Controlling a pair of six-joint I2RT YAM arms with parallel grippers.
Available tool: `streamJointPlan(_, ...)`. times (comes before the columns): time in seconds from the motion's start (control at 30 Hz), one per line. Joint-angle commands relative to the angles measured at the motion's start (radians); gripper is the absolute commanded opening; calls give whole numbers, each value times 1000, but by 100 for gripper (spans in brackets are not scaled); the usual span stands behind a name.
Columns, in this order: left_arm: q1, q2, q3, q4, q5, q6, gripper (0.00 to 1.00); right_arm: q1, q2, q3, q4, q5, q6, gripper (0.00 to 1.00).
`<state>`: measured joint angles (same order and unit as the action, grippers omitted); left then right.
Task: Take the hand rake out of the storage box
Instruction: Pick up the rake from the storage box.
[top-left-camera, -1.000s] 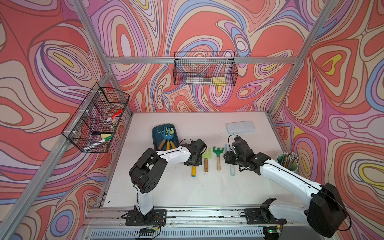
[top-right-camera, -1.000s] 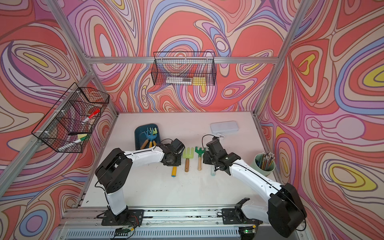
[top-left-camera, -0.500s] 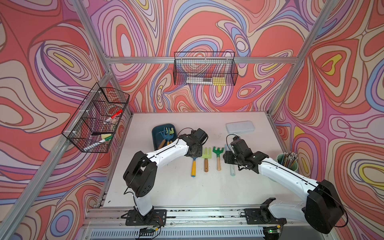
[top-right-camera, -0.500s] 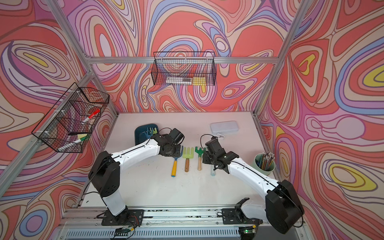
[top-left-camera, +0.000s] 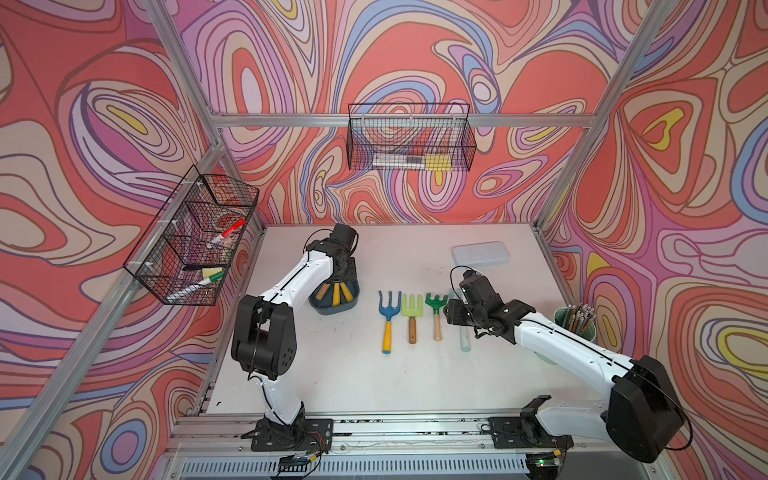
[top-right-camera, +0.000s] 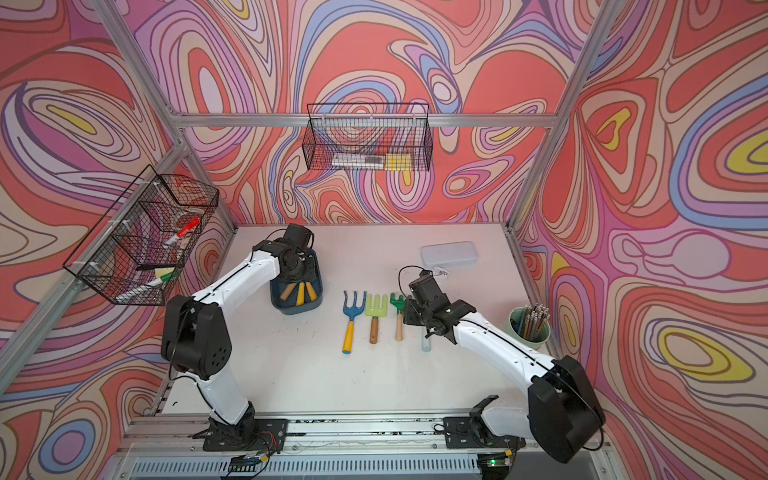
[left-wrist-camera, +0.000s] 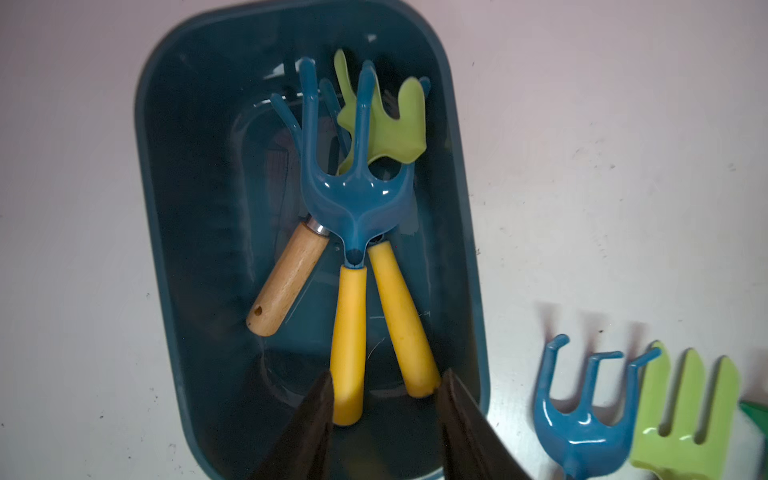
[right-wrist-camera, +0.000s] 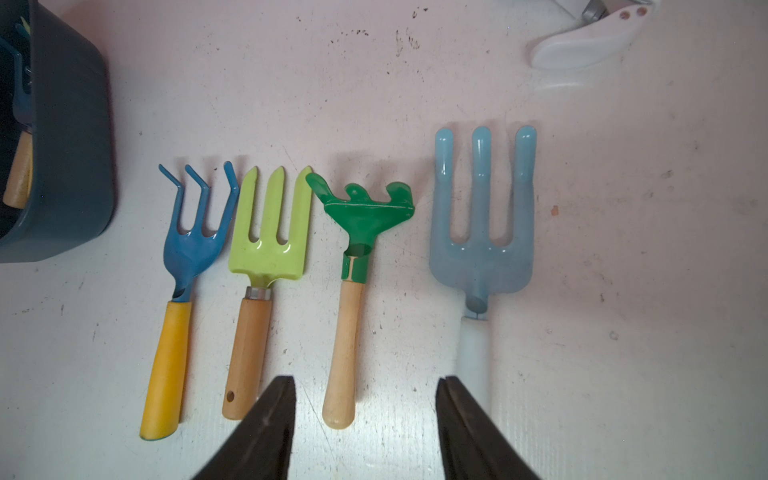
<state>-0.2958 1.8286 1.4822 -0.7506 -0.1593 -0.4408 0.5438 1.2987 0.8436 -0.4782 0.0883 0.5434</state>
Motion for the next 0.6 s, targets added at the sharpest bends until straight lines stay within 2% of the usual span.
streamJointPlan(0.0, 17, 58, 24, -46, -28, 54, 45, -1, 10, 8, 19, -4, -3, 56)
streamJointPlan(0.17, 73, 96, -13, 2, 52, 45, 44, -1, 8, 8, 16, -3, -5, 56)
streamJointPlan(0.4, 76, 144, -22, 51, 78, 32, 41, 1, 27, 9, 33, -18, 1, 56)
streamJointPlan(0.57, 82, 206, 32, 24, 26, 38, 38, 1, 20, 14, 21, -11, -2, 56)
